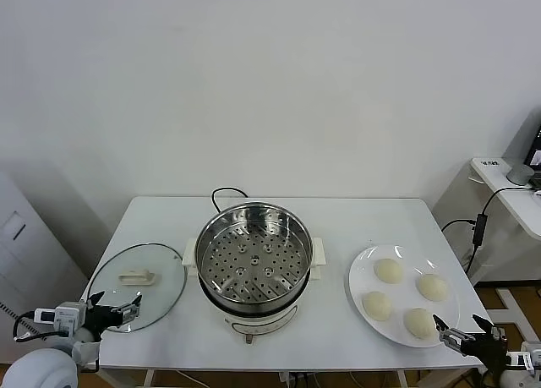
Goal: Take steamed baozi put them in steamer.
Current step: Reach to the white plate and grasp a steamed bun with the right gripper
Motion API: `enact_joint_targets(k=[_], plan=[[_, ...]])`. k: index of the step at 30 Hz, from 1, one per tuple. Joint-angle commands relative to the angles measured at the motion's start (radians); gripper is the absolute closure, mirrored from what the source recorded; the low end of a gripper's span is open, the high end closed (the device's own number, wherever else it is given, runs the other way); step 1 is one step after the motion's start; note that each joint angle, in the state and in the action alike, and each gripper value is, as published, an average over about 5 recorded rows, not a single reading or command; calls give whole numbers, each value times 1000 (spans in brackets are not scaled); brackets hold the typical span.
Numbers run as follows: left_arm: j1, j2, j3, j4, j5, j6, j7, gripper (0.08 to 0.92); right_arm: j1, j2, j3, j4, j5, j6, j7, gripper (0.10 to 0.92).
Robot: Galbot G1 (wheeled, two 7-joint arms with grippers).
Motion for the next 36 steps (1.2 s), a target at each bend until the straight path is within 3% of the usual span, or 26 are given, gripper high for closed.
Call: enact_joint_targets(k=[1,4,16,22,25,36], plan=[[0,-1,0,0,-1,1,1,177,0,-1,1,0,-12,3,-5,203],[0,-1,-1,-1,-1,1,1,177,9,-2,3,-1,-105,30,-30,203],[-11,-6,2,0,1,1,4,177,271,-182,-70,-101,-834,125,-175,203],[-15,-13,6,-4,5,5,4,177,385,-257,-157,-189,-1058,232,-297,203],[-15,-15,6,-4,7,5,4,177,453,-288,-195,-237,-1102,289,-391,203],[-20,-25,17,-3,23,5,5,177,743,-471,-417,-432,-1029,401,-658,203]])
